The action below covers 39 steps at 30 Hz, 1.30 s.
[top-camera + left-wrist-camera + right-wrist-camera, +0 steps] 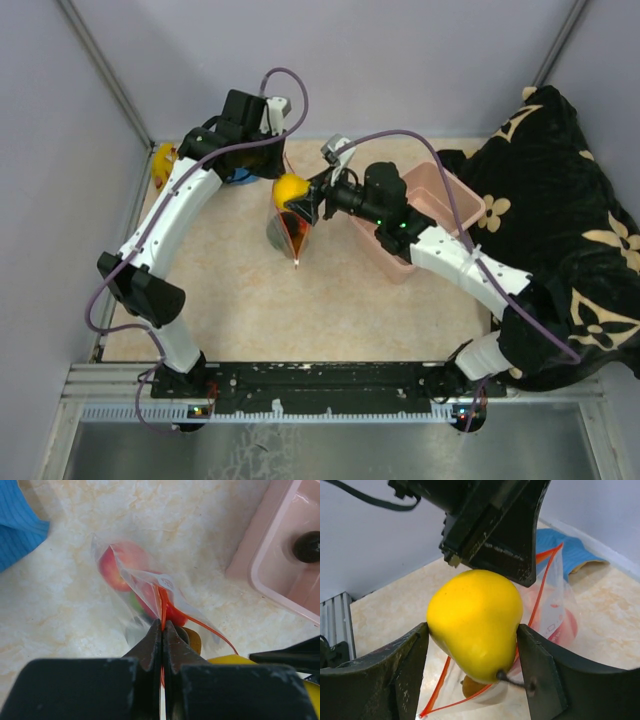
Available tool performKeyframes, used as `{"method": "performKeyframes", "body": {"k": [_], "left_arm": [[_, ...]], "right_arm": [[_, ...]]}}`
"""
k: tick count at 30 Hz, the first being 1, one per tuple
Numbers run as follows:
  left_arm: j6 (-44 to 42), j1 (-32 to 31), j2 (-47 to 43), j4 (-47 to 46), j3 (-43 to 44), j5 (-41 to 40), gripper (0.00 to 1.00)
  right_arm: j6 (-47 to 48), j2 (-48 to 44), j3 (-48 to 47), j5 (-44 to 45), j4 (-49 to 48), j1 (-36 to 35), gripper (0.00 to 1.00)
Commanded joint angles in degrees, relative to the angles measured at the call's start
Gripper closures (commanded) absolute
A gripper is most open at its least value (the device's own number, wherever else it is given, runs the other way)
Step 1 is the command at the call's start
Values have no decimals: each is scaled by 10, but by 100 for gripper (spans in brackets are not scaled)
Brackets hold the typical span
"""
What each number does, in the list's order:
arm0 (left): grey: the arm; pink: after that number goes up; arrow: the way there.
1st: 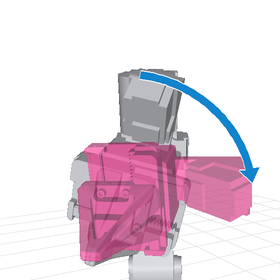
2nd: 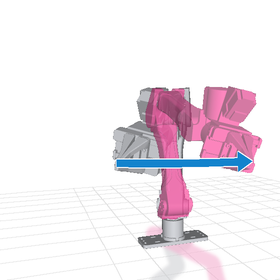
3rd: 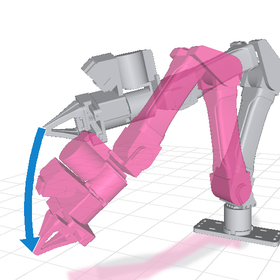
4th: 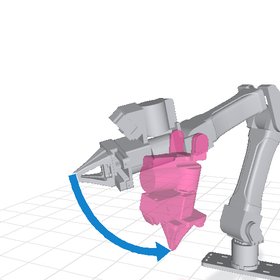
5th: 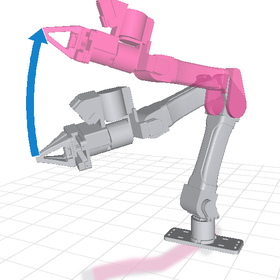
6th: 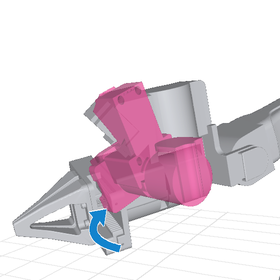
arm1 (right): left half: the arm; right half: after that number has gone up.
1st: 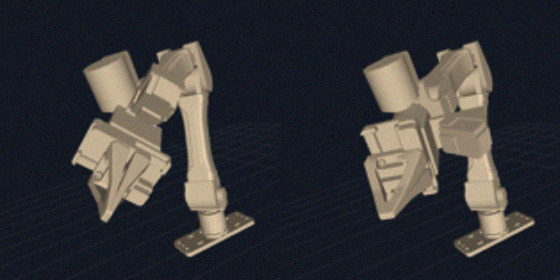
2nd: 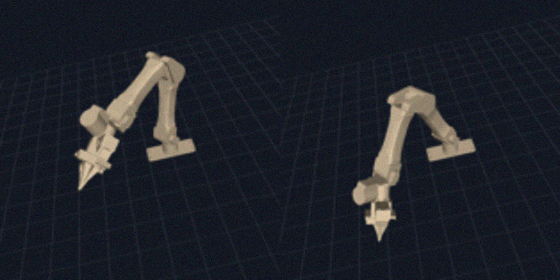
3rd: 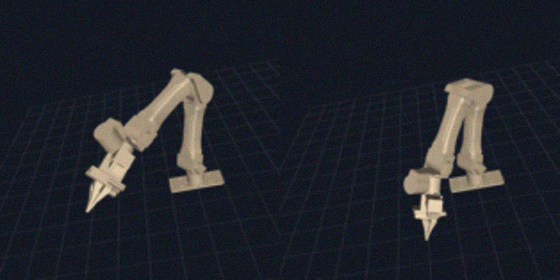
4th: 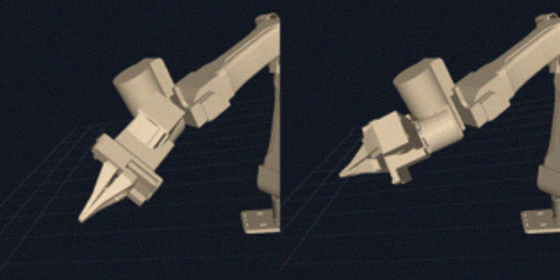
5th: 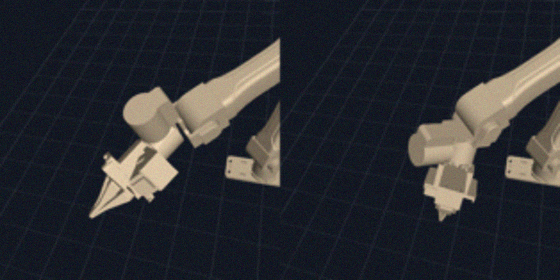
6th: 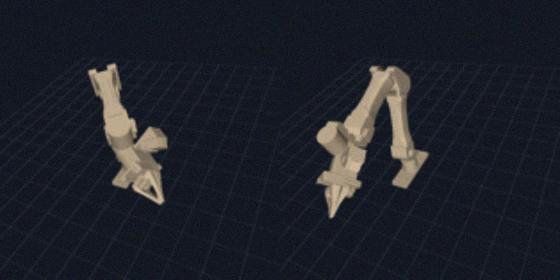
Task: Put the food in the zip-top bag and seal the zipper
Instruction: Place the fake fruit in the zipper food storage bag.
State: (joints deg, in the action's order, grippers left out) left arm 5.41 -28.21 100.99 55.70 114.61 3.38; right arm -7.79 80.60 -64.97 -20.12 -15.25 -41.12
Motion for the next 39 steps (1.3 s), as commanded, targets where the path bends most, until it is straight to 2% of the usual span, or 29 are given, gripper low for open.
{"method": "performKeyframes", "body": {"k": [1,13,18,23,28,32,39], "left_arm": [[5,-13,-5,-1,18,2,100],[3,-18,-27,3,-5,-10,100],[6,-18,-27,10,-9,-20,100],[22,-18,-21,6,-5,-2,100],[56,-17,-12,6,-11,-10,100],[69,-11,-9,12,-17,-34,100],[85,17,-21,-2,-48,-36,100]], "right_arm": [[-6,34,-35,-30,-62,-5,47],[19,44,19,82,-60,14,48],[18,49,15,100,-50,19,48],[18,78,-9,80,-43,19,48],[16,76,-45,62,-7,19,36],[24,52,-85,39,83,20,28],[-47,-25,-60,114,176,39,21]]}}
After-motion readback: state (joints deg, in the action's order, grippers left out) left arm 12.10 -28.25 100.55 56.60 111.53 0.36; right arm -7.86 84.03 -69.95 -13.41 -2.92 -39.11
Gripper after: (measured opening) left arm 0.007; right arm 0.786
